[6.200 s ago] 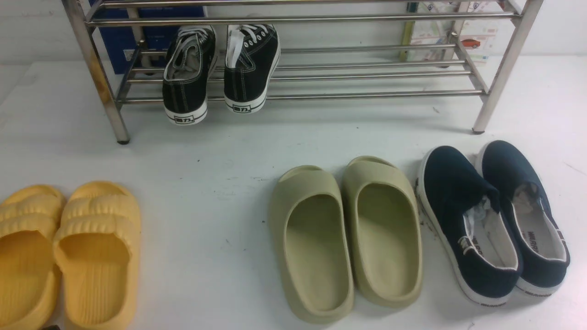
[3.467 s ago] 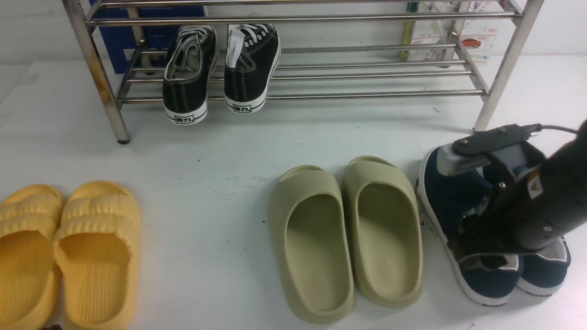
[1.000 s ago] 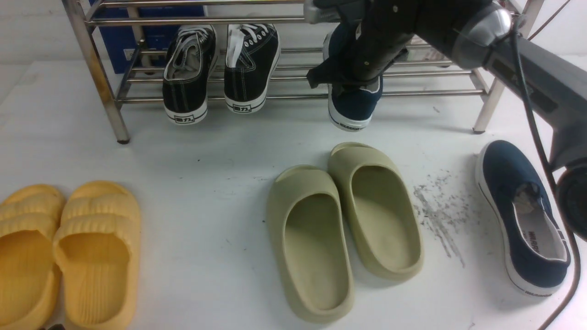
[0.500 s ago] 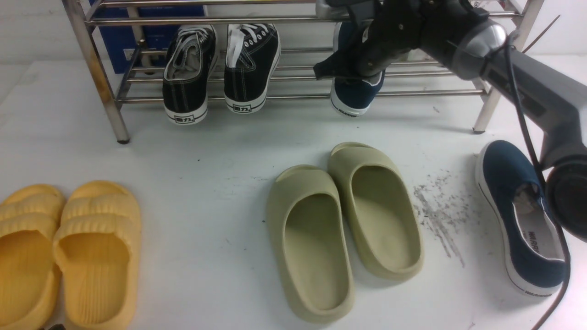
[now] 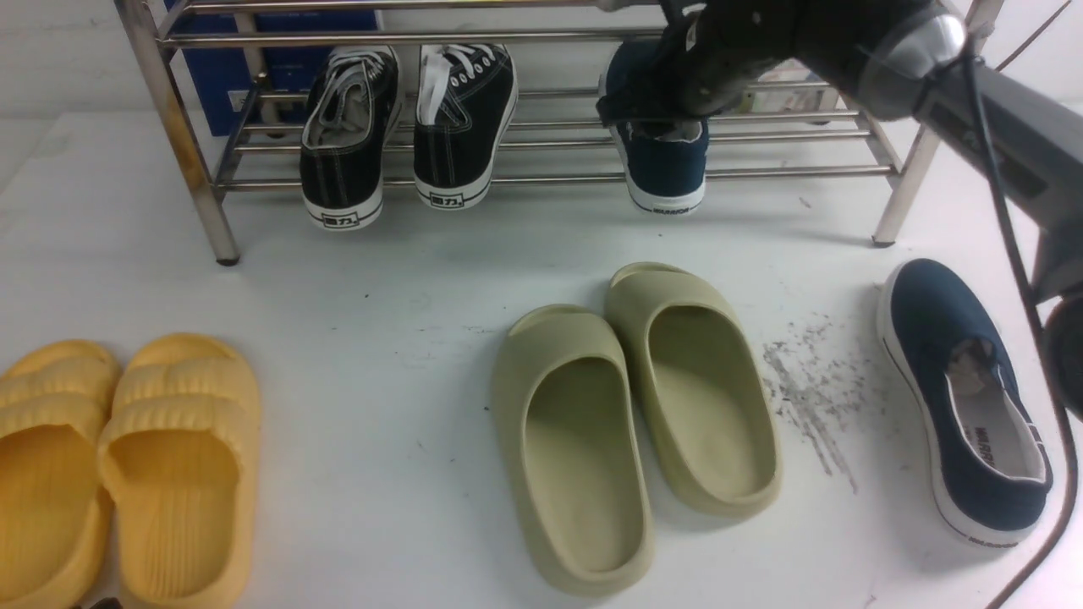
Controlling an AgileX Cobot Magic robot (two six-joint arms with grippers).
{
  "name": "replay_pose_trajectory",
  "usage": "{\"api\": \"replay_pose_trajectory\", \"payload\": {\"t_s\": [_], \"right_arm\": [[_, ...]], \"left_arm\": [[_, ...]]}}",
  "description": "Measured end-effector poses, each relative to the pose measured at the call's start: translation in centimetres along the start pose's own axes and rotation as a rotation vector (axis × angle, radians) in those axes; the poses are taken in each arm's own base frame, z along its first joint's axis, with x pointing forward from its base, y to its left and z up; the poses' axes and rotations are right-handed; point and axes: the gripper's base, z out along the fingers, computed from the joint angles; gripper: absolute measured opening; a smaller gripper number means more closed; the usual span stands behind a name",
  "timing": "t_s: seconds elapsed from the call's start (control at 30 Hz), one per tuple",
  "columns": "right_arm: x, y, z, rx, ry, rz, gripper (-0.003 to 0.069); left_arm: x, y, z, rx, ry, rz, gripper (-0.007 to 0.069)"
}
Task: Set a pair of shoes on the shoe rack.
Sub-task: Use the right arm to put a shoe into the shoe rack, then use the right arm to grab the shoe closest to it
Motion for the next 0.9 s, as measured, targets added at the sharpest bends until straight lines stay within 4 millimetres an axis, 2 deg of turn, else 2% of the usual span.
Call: {"api": "replay_pose_trajectory", "payload": {"t_s": [0.07,0.1,0.13,0.27,0.4,0.43,0.5,0.6,0.7,0.73,0.77,0.8,0.83,0.9], "right_arm": [[-0.4,0.5,-2.3,-0.012,0.035,0.000,0.0383],[-0.4,0.6,-2.5,-0.013,0.039,0.000,0.0383],[-0.4,0.9,-4.4,-0.023,0.081,0.001,0.0379],[-0.4,1.3,-8.0,-0.031,0.161,-0.007,0.0340],[-0.6,1.0,-11.2,-0.034,0.143,-0.019,0.0221],[-0.6,1.0,-11.1,-0.034,0.148,-0.020,0.0213],[0.2,0.8,-13.0,-0.034,0.164,-0.027,0.0129],[2.8,-0.3,-16.1,-0.011,0.222,-0.013,0.0055],[7.3,-2.9,-18.0,0.044,0.330,0.082,0.0032],[8.1,-3.2,-17.8,0.052,0.358,0.094,0.0032],[10.4,-4.2,-18.1,0.074,0.415,0.148,0.0038],[11.1,-4.4,-18.5,0.079,0.425,0.165,0.0043],[13.7,-5.2,-18.4,0.081,0.473,0.225,0.0066],[16.6,-5.4,-17.8,0.061,0.493,0.297,0.0123]], "left_arm": [[0.0,0.0,0.0,0.000,0.000,0.000,0.0185],[0.0,0.0,0.0,0.000,0.000,0.000,0.0185],[0.0,0.0,0.0,0.000,0.000,0.000,0.0186],[0.0,0.0,0.0,0.000,0.000,0.000,0.0189],[0.0,0.0,0.0,0.000,0.000,0.000,0.0195],[0.0,0.0,0.0,0.000,0.000,0.000,0.0196],[0.0,0.0,0.0,0.000,0.000,0.000,0.0198],[0.0,0.0,0.0,0.000,0.000,0.000,0.0200],[0.0,0.0,0.0,0.000,0.000,0.000,0.0202],[0.0,0.0,0.0,0.000,0.000,0.000,0.0202],[0.0,0.0,0.0,0.000,0.000,0.000,0.0204],[0.0,0.0,0.0,0.000,0.000,0.000,0.0205],[0.0,0.0,0.0,0.000,0.000,0.000,0.0206],[0.0,0.0,0.0,0.000,0.000,0.000,0.0208]]}}
